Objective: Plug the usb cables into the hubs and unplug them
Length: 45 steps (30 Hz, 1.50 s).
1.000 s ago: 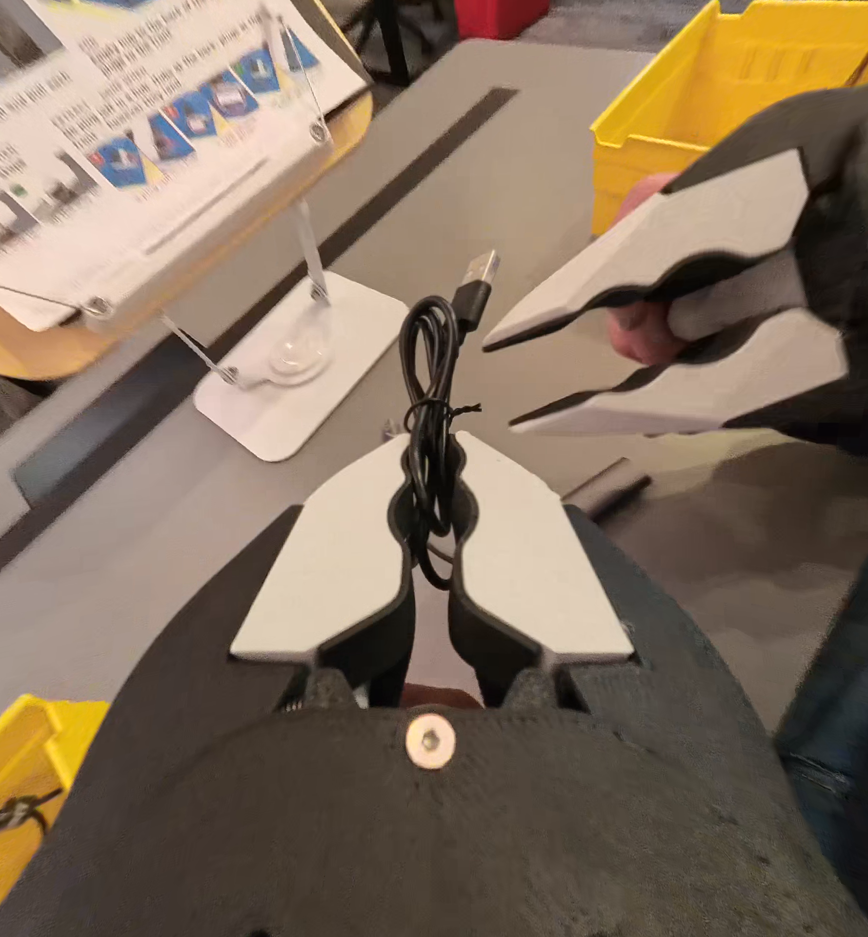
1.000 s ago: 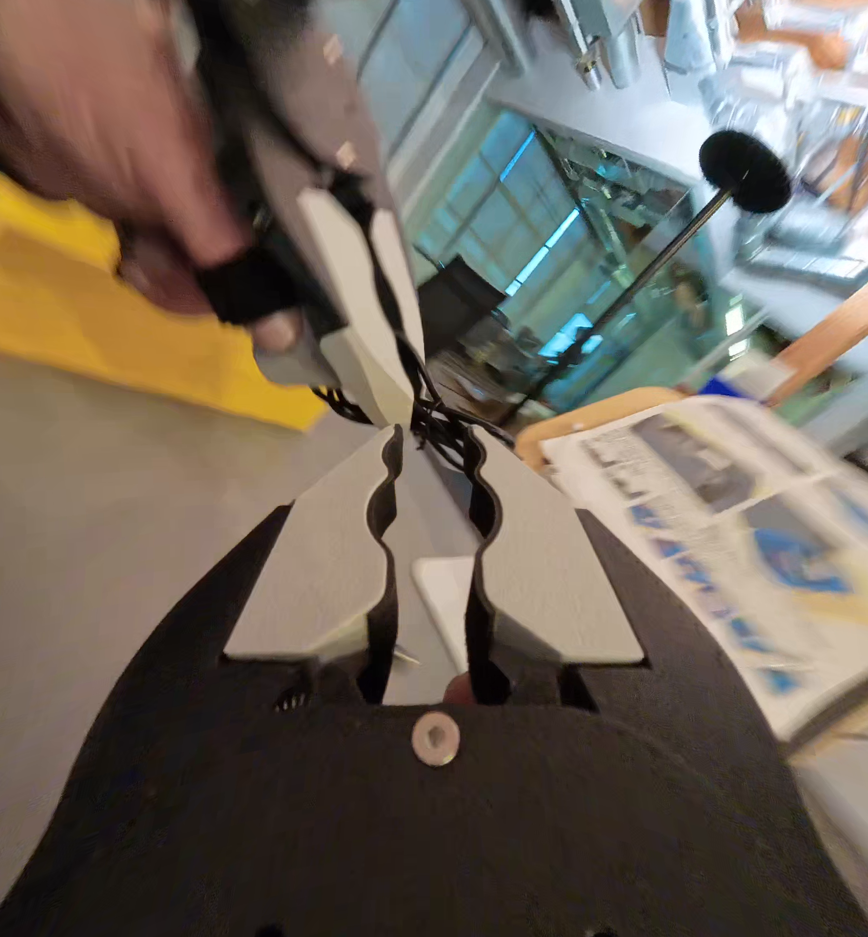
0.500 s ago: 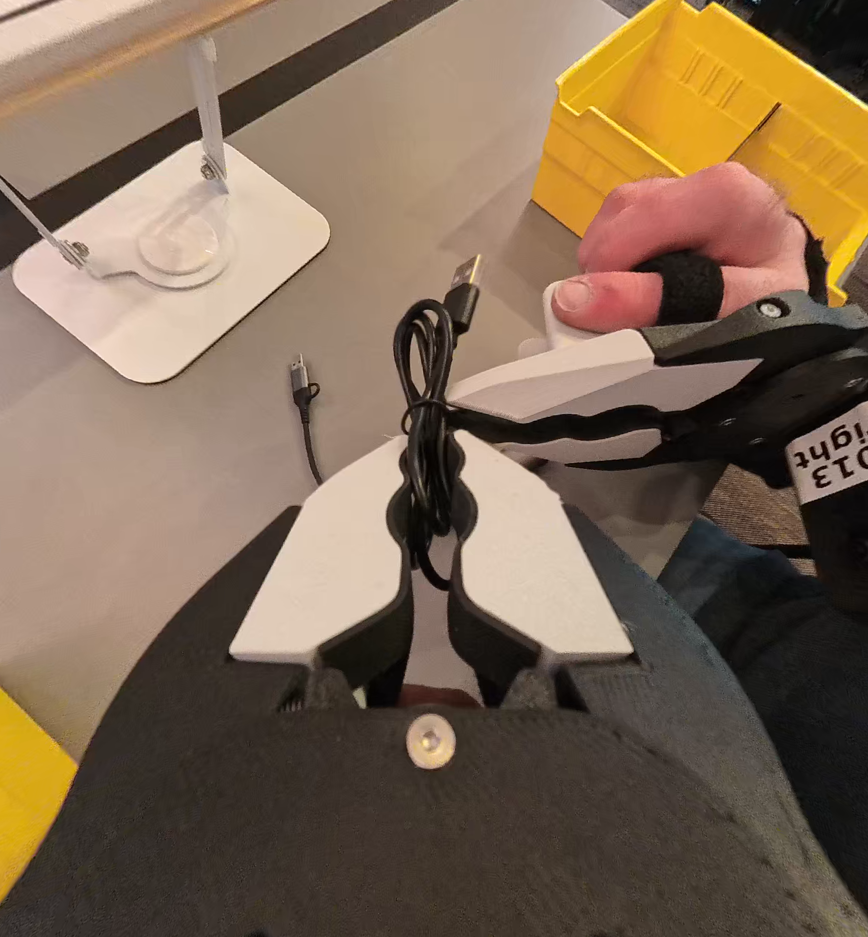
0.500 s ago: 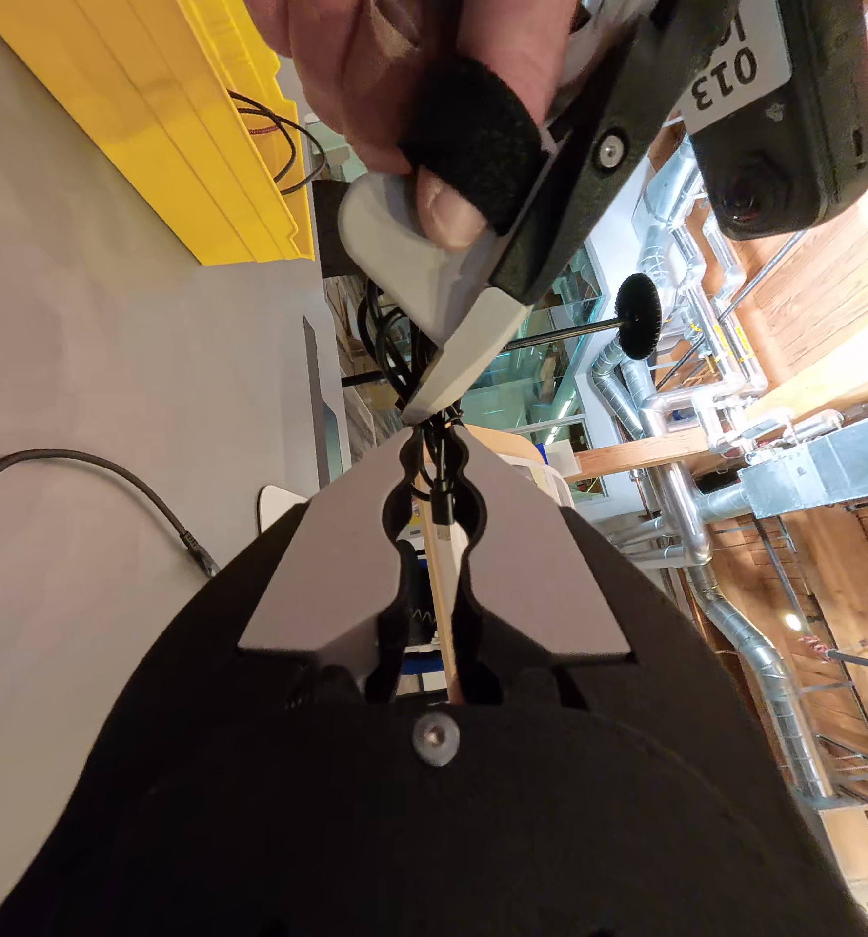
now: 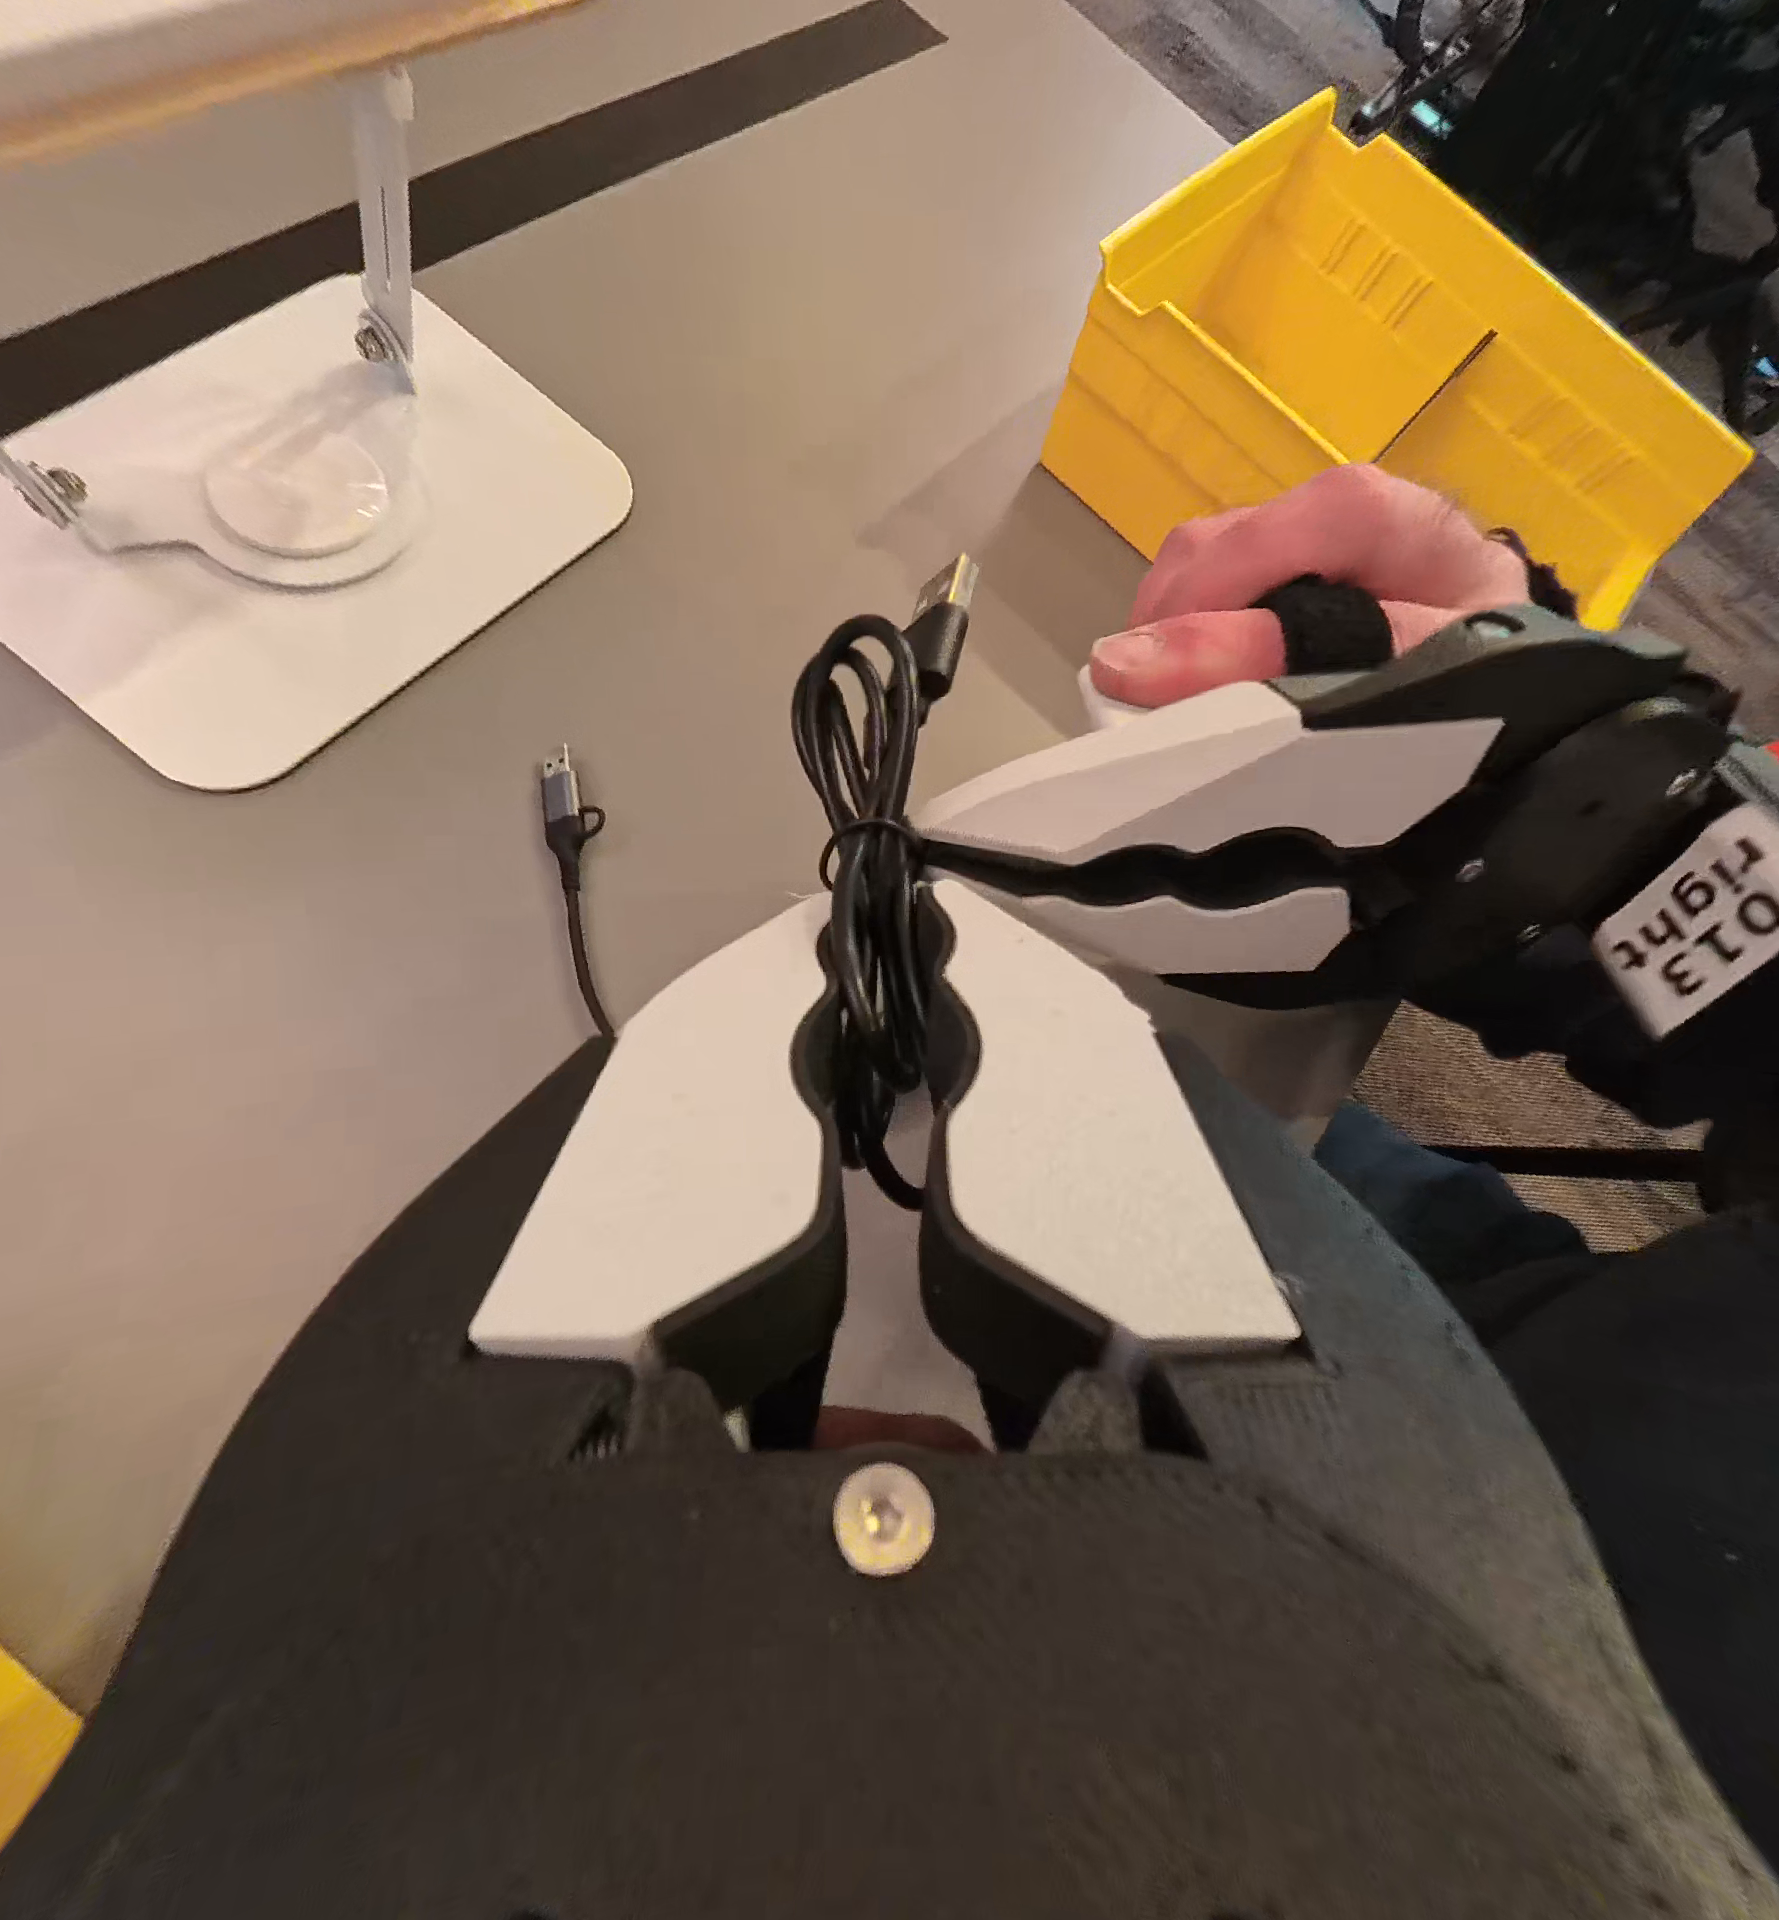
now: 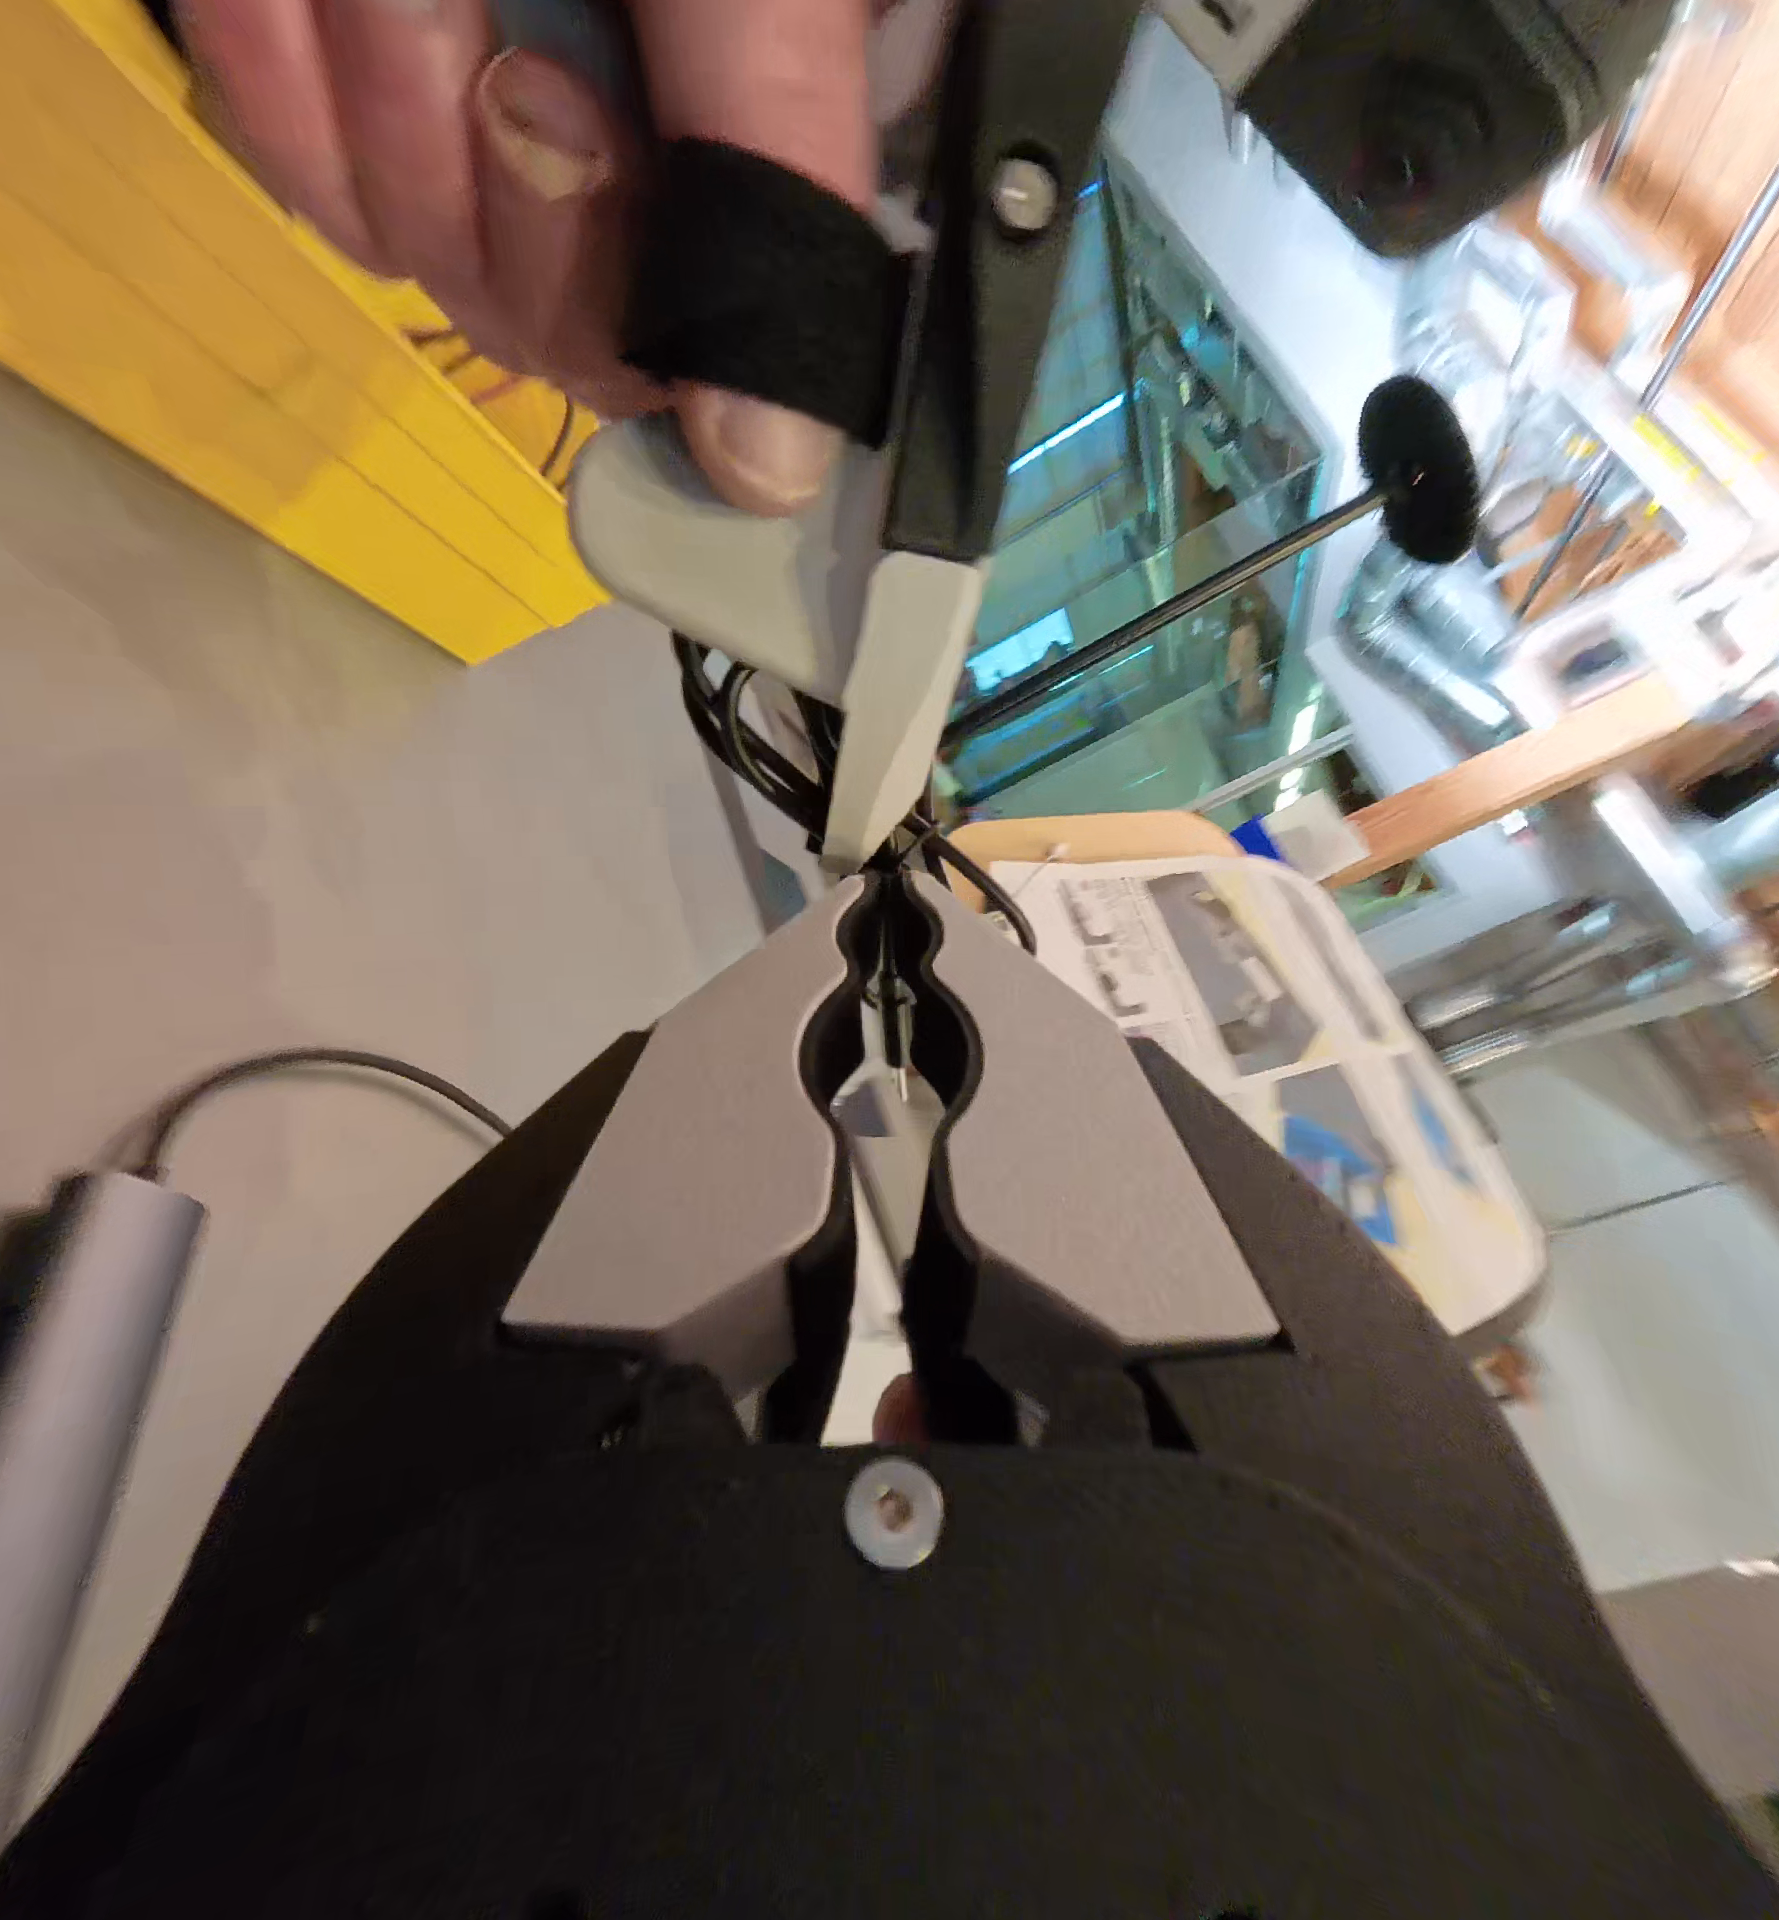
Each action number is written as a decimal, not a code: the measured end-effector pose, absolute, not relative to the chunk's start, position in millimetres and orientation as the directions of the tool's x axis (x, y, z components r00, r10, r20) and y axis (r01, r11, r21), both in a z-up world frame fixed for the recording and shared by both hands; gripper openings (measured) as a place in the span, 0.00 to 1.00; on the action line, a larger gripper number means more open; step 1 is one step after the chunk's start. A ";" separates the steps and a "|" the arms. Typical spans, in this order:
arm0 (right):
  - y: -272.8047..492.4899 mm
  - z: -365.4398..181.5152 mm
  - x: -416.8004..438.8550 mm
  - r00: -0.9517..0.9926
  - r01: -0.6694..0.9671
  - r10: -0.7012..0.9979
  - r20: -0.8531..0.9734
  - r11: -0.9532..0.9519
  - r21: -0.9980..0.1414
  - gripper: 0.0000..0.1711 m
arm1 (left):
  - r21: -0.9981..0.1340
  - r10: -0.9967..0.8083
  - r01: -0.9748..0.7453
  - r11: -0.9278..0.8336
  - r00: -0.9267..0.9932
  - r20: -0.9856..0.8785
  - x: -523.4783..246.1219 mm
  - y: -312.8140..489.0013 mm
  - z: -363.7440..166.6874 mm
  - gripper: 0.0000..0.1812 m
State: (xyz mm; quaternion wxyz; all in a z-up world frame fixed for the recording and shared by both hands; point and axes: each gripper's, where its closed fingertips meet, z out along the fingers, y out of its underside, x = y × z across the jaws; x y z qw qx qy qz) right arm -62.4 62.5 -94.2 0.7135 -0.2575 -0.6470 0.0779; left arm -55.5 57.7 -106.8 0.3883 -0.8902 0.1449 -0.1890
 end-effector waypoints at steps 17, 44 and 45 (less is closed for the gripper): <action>64.9 -74.4 -54.6 -0.327 -0.175 0.728 -0.603 -0.674 -0.718 0.00 | -0.471 -0.220 -0.882 -0.019 0.463 -0.859 -60.9 73.6 -76.5 0.05; 58.0 -89.0 -63.1 0.119 0.236 0.215 0.969 0.942 -0.237 0.00 | -0.740 -0.436 -0.291 -0.607 0.900 0.004 -59.9 58.3 -102.7 0.05; 58.2 -90.1 -63.2 0.112 0.243 0.207 0.972 0.943 -0.229 0.00 | -0.736 -0.432 -0.281 -0.616 0.902 0.018 -60.0 58.5 -103.4 0.05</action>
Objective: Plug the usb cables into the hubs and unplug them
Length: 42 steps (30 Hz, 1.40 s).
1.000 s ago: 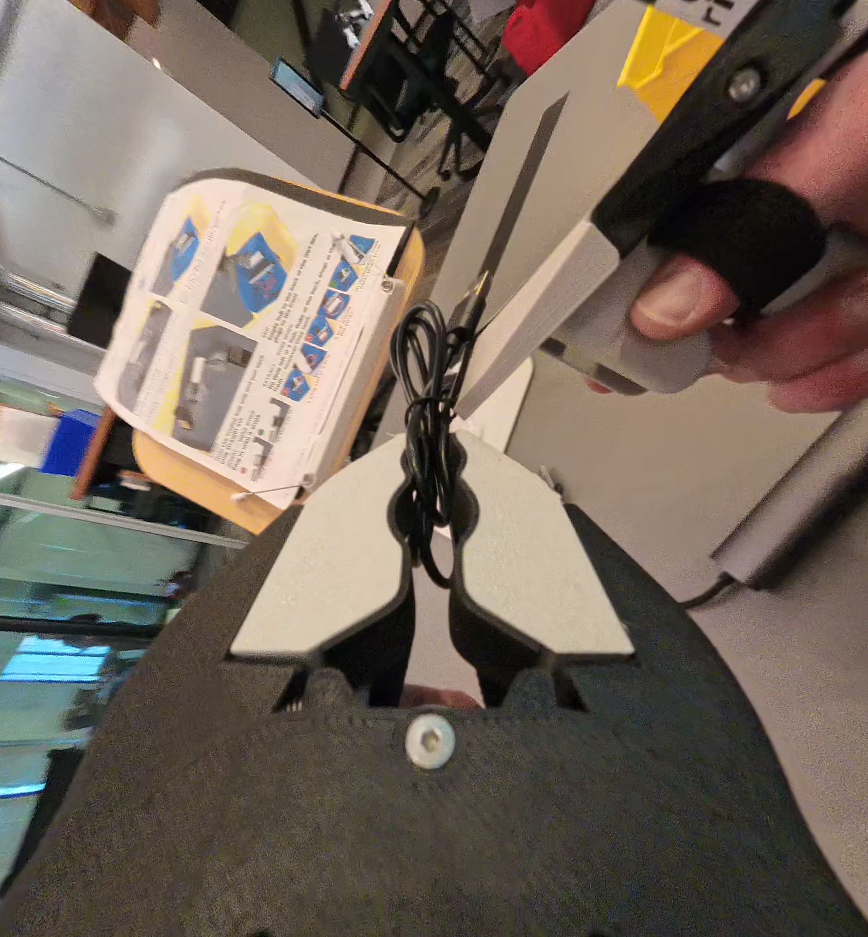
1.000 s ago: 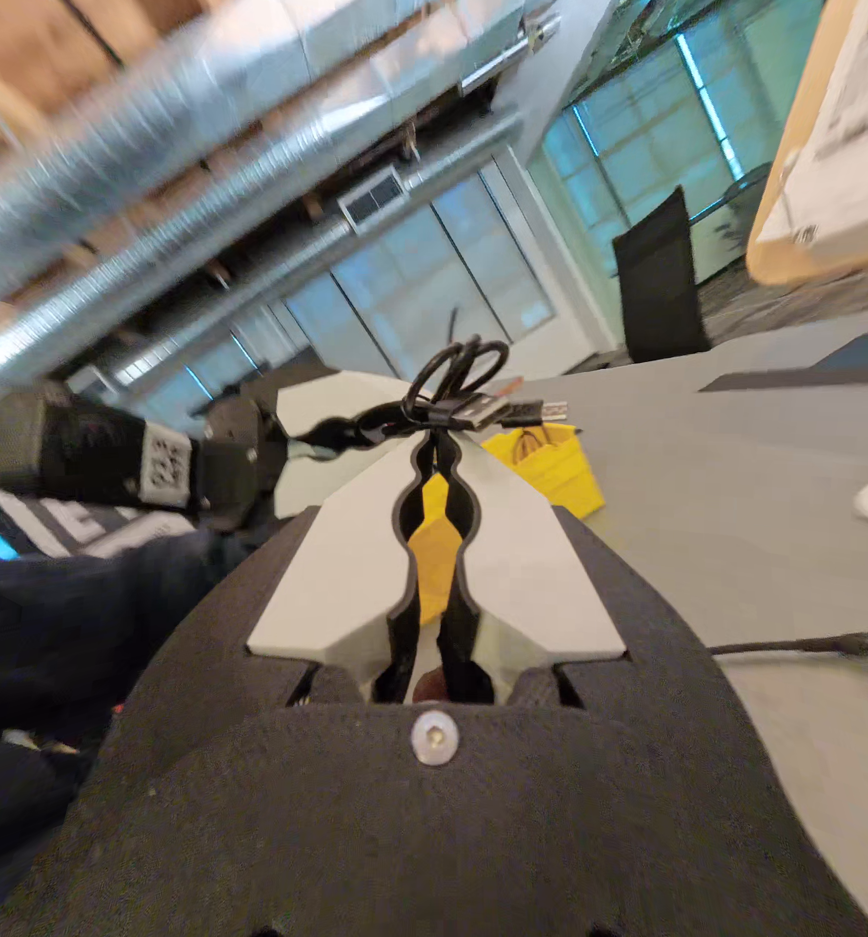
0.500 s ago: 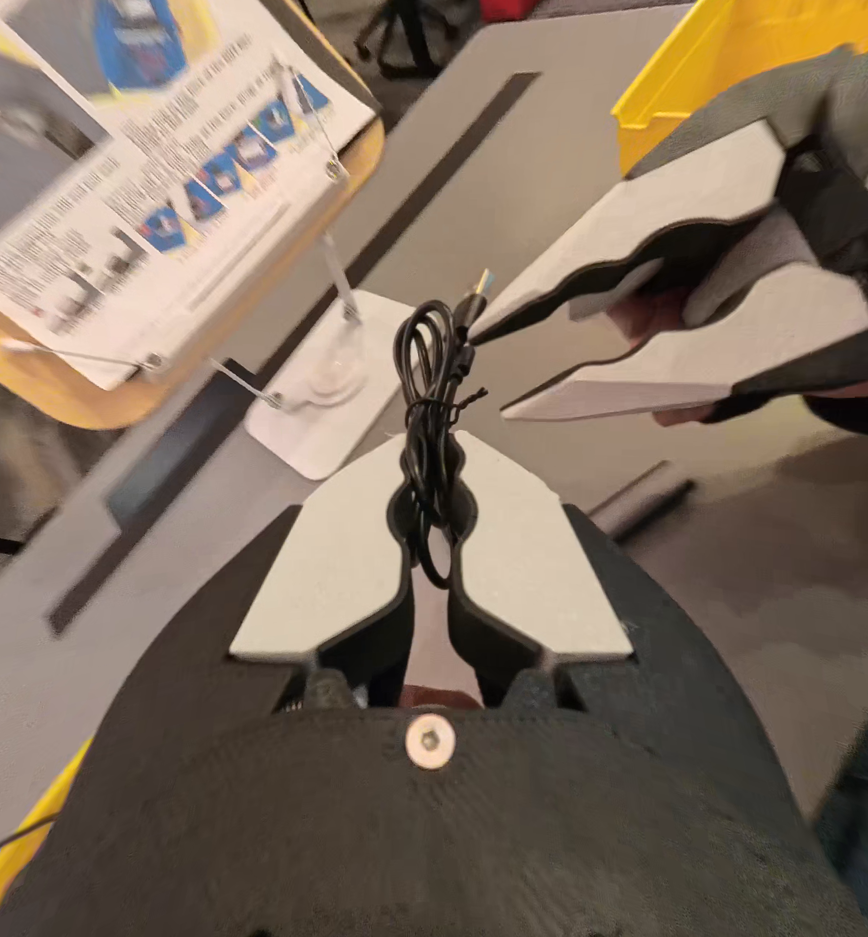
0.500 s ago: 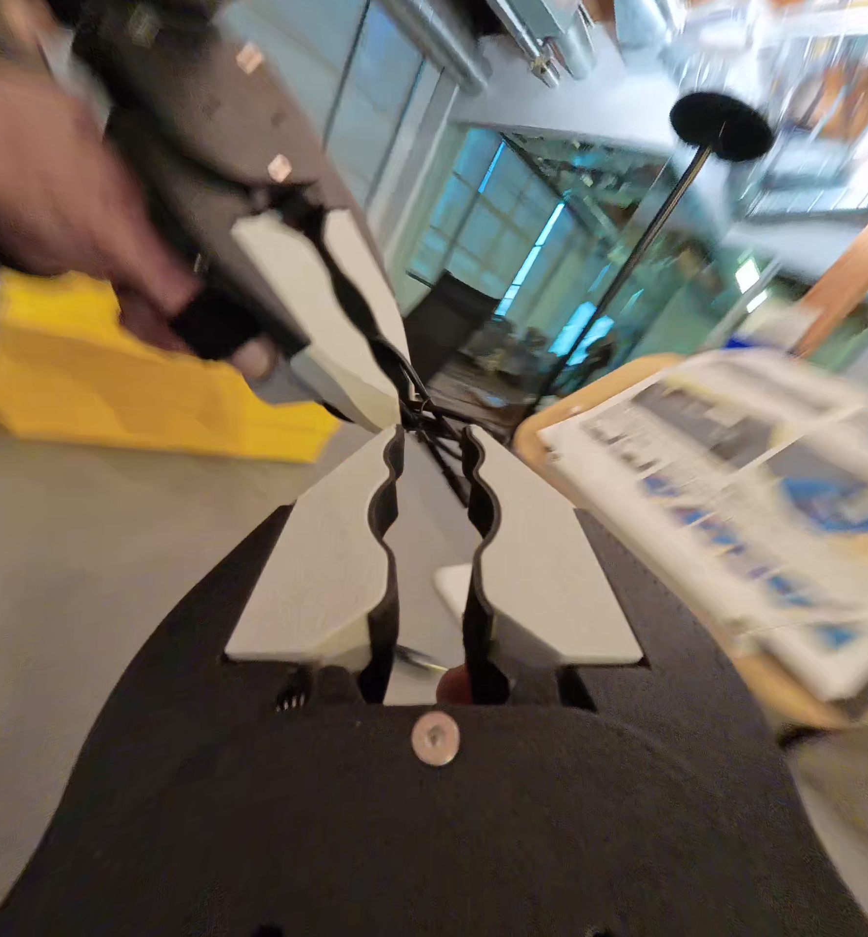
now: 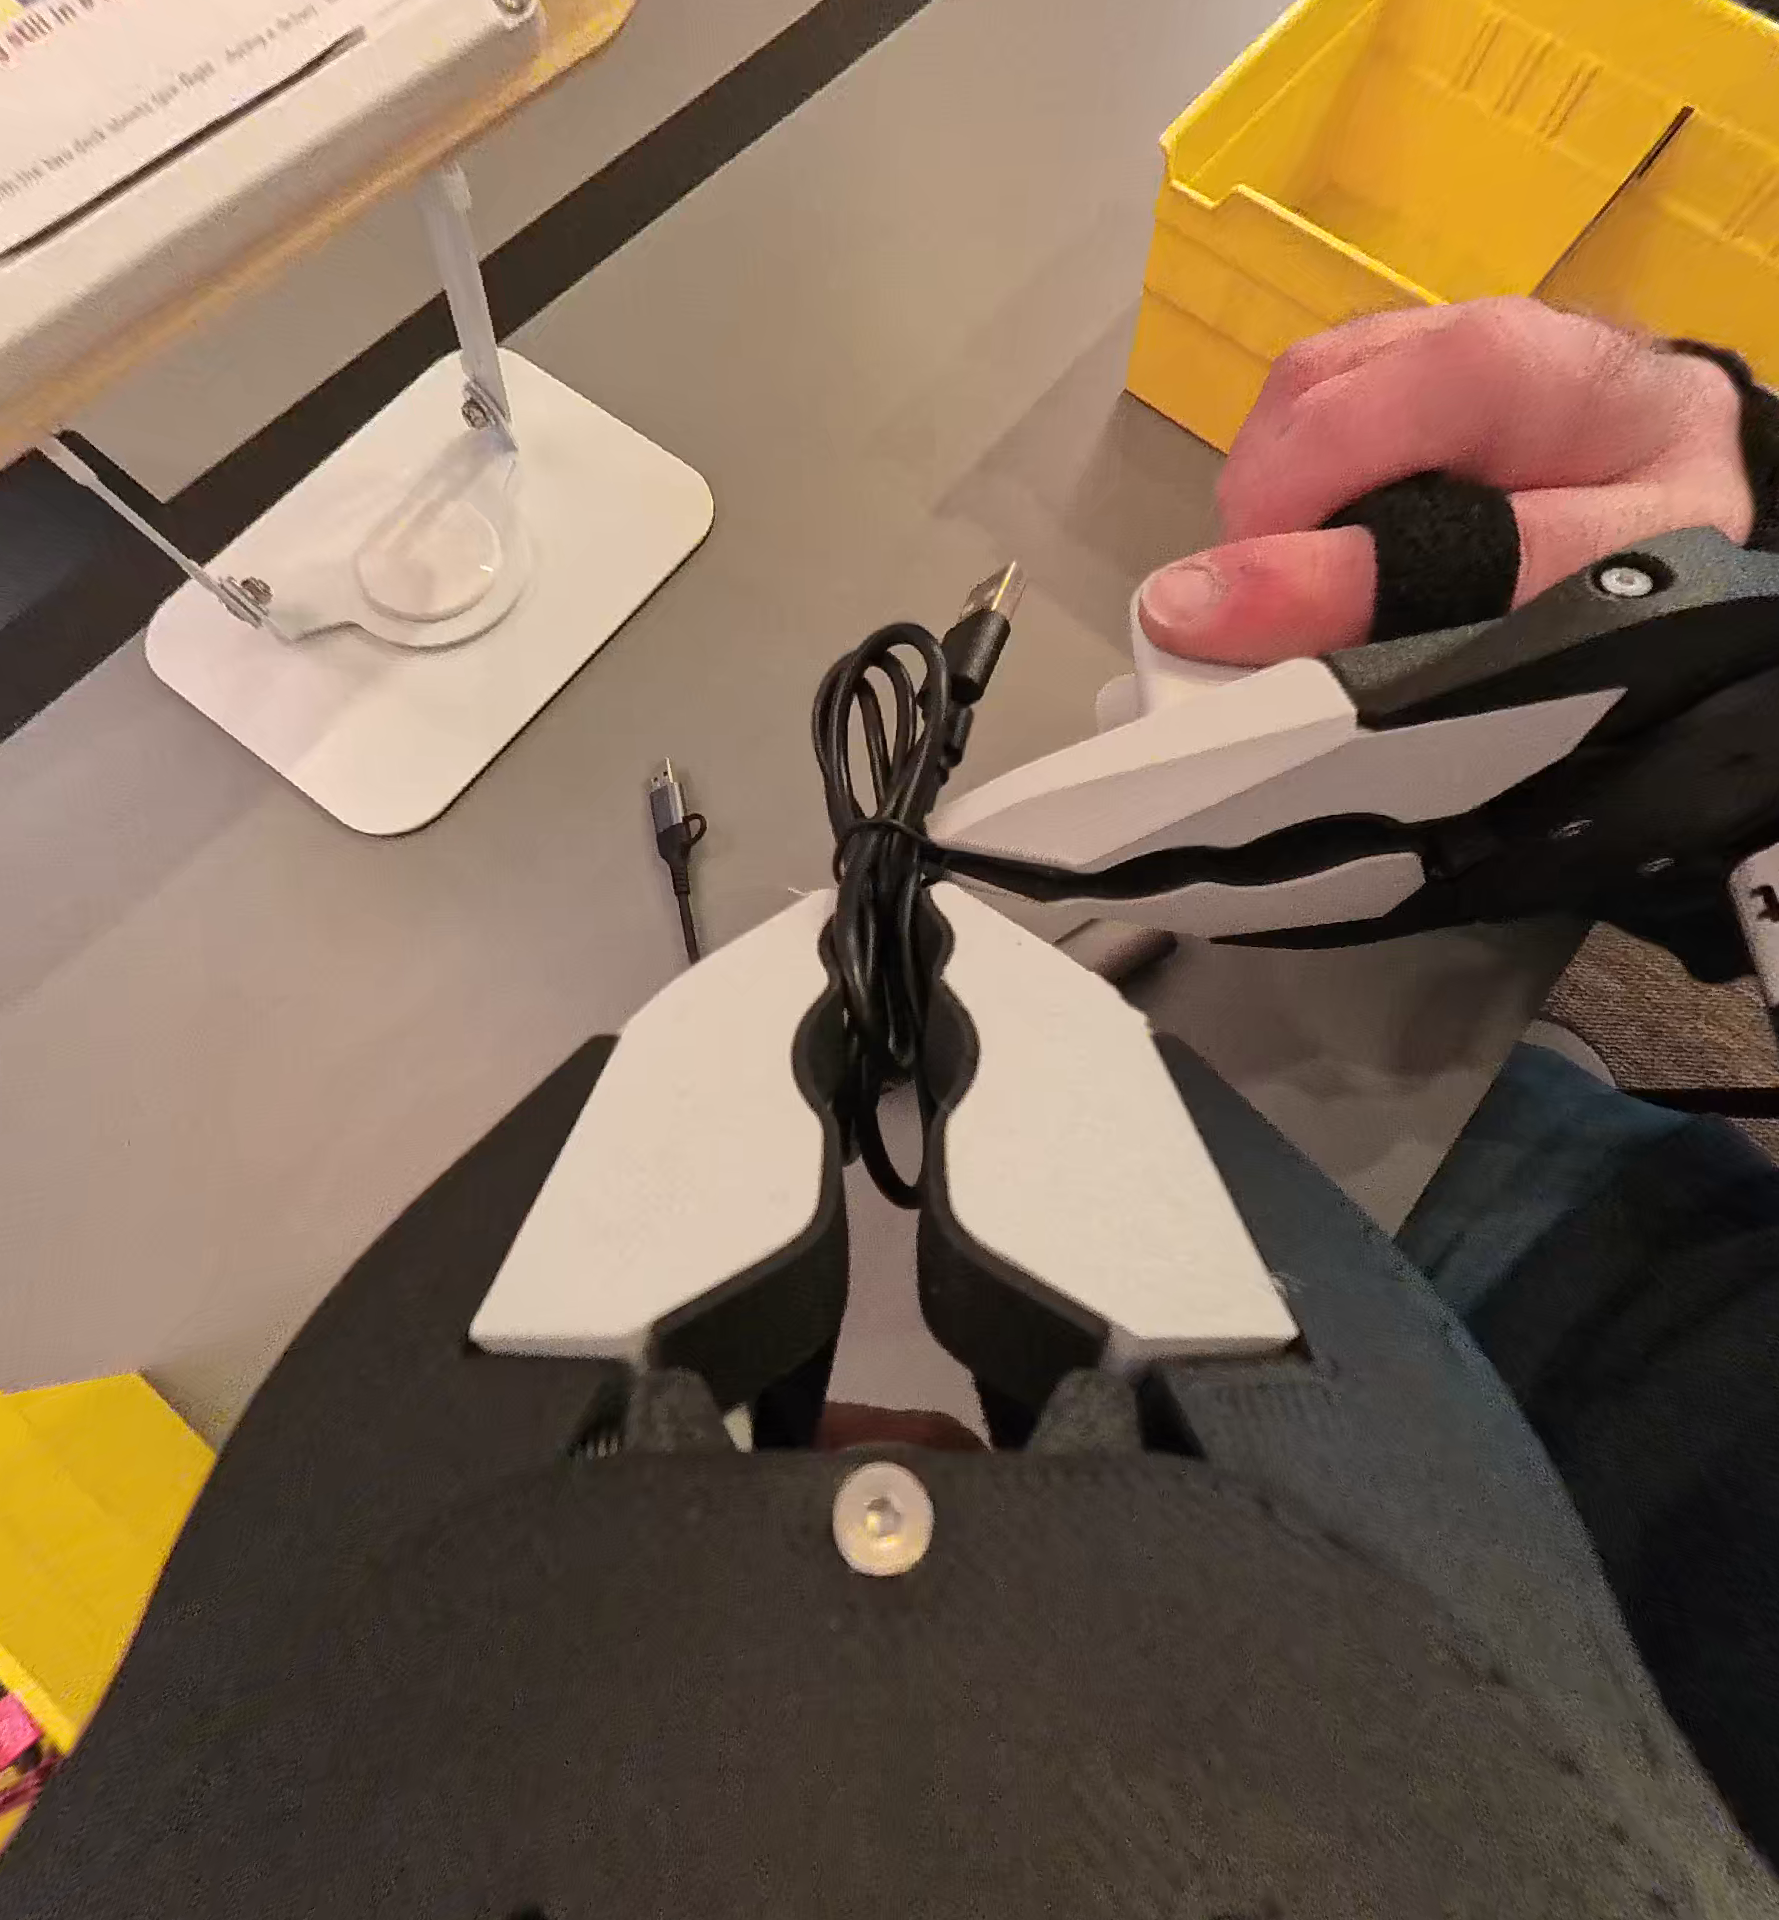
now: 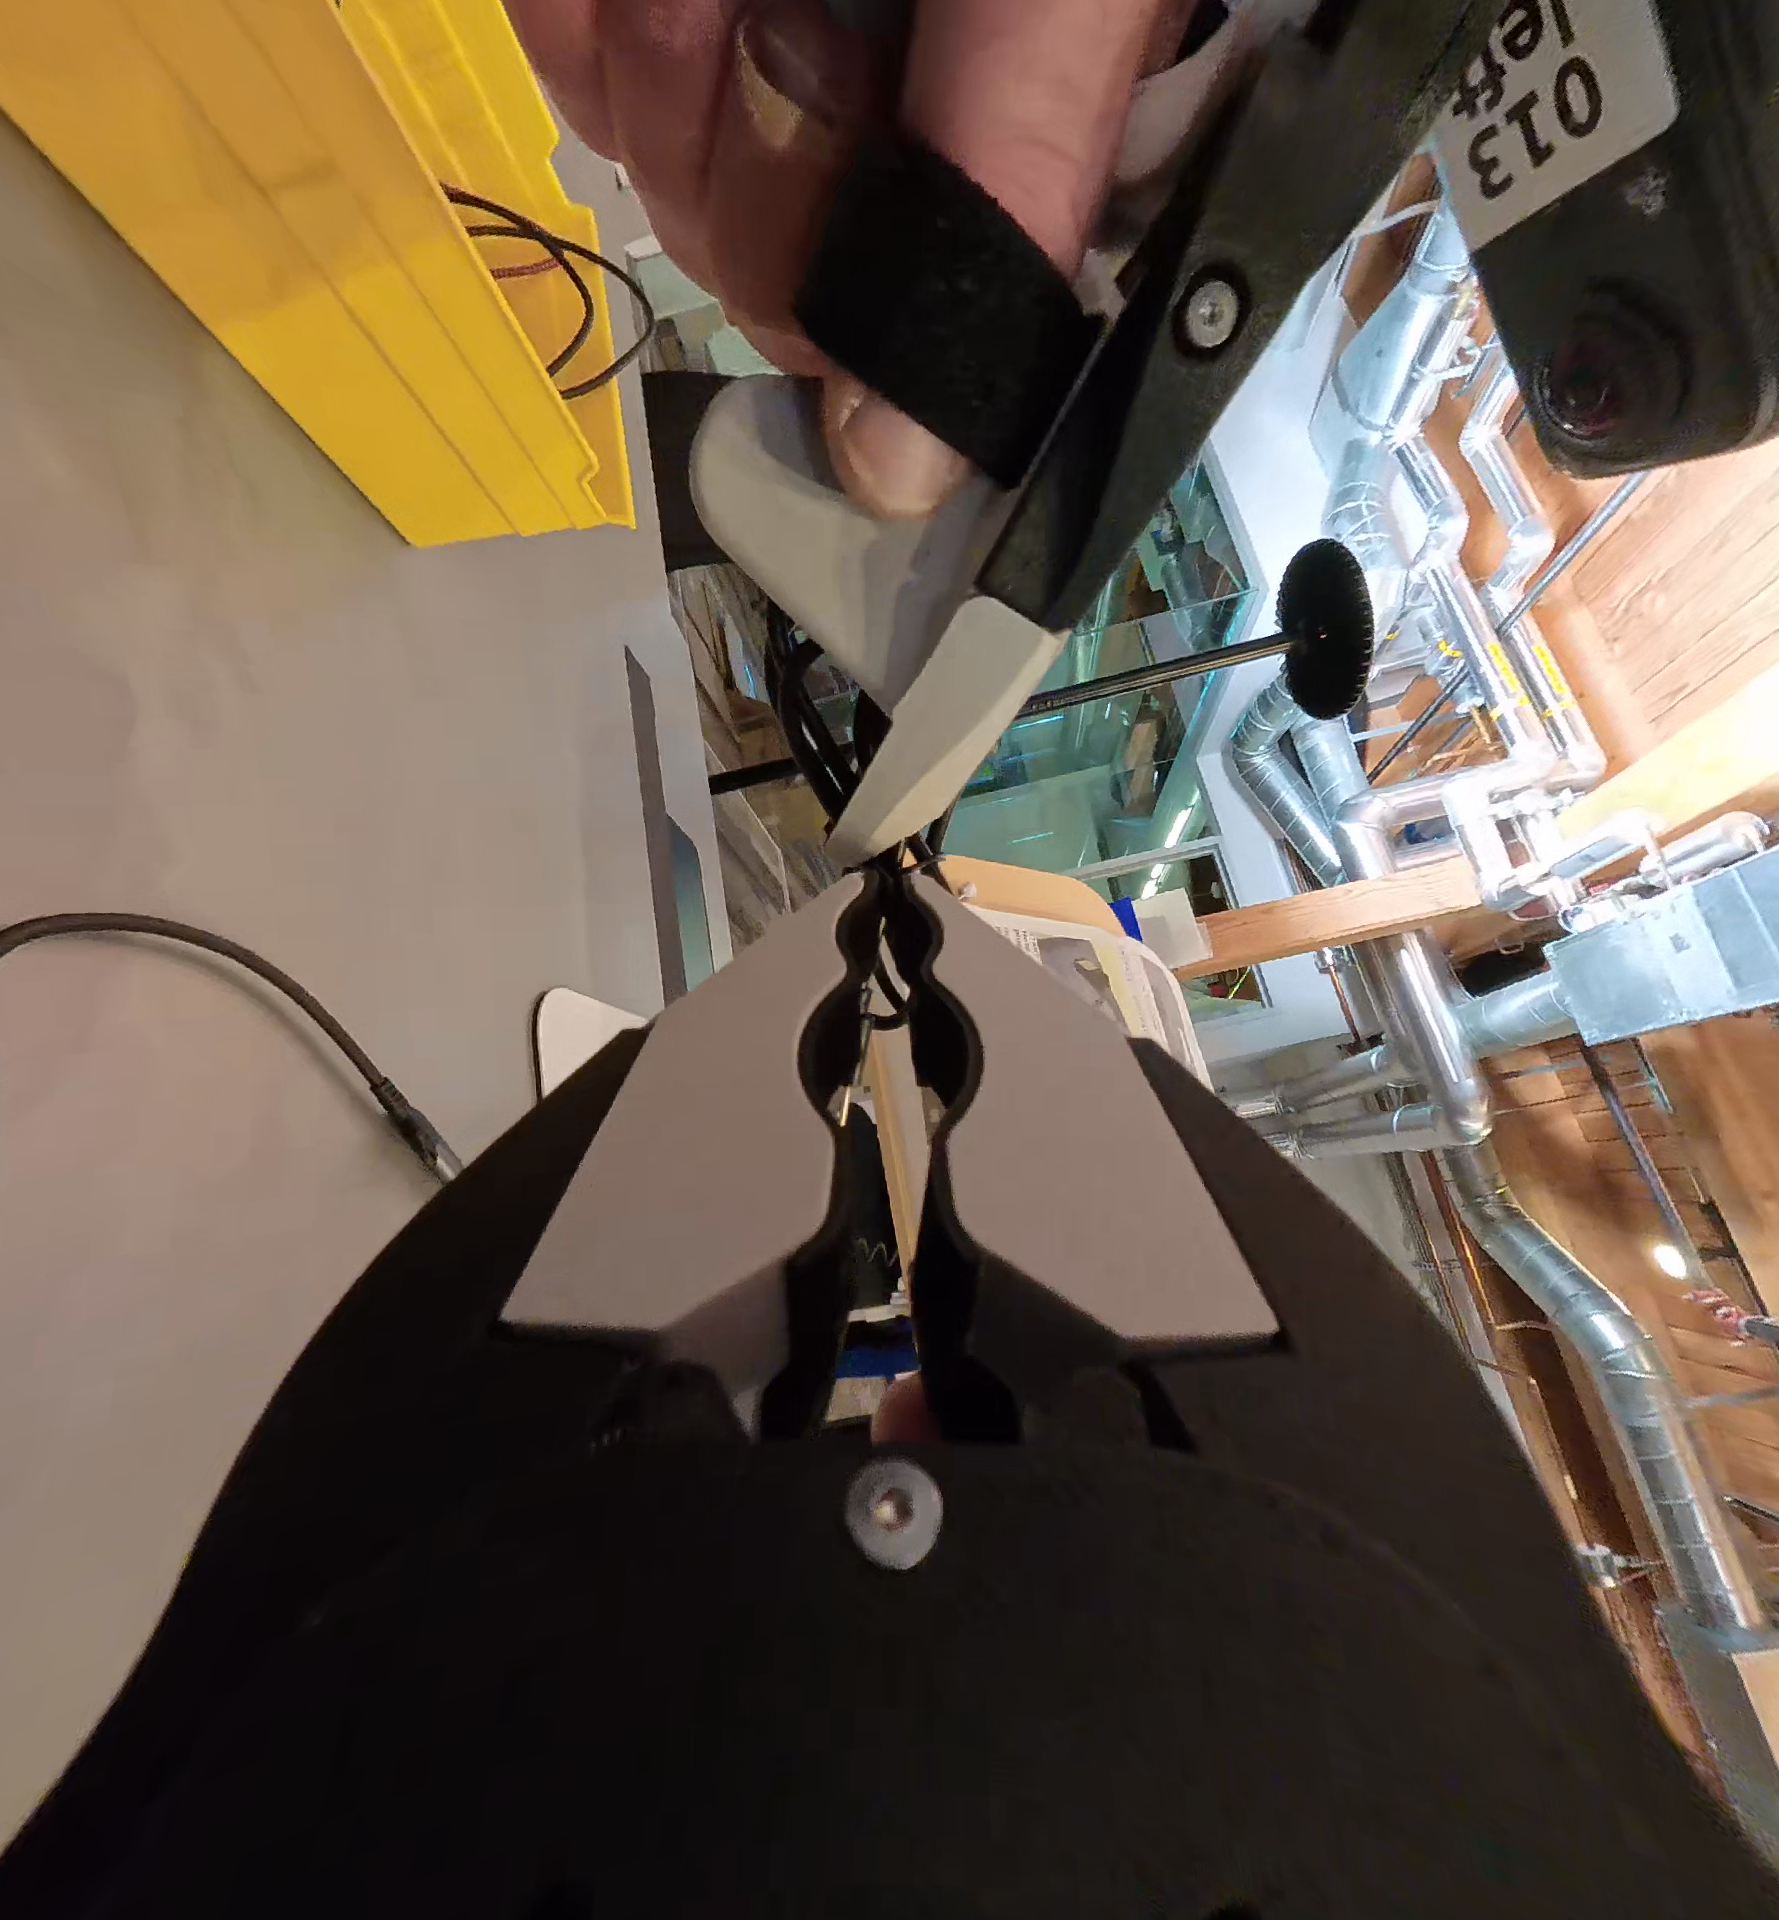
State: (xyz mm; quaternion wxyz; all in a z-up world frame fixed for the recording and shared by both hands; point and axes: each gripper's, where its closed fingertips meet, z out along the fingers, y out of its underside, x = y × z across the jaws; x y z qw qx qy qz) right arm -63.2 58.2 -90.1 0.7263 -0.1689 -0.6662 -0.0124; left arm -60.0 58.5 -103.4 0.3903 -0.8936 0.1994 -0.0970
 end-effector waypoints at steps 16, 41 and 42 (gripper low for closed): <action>65.7 -65.1 -54.3 -0.055 -0.152 0.986 -0.155 -0.161 -0.975 0.00 | -0.610 -0.272 -0.769 -0.194 0.639 -0.719 -59.9 77.5 -72.8 0.05; 64.4 -87.6 -57.1 0.134 0.233 0.308 0.942 0.914 -0.332 0.09 | -0.691 -0.454 -0.527 -0.495 0.835 -0.311 -66.8 64.9 -99.6 0.05; 63.7 -86.1 -57.2 0.138 0.238 0.272 0.952 0.924 -0.299 0.09 | -0.685 -0.465 -0.513 -0.517 0.840 -0.279 -66.3 63.3 -100.4 0.05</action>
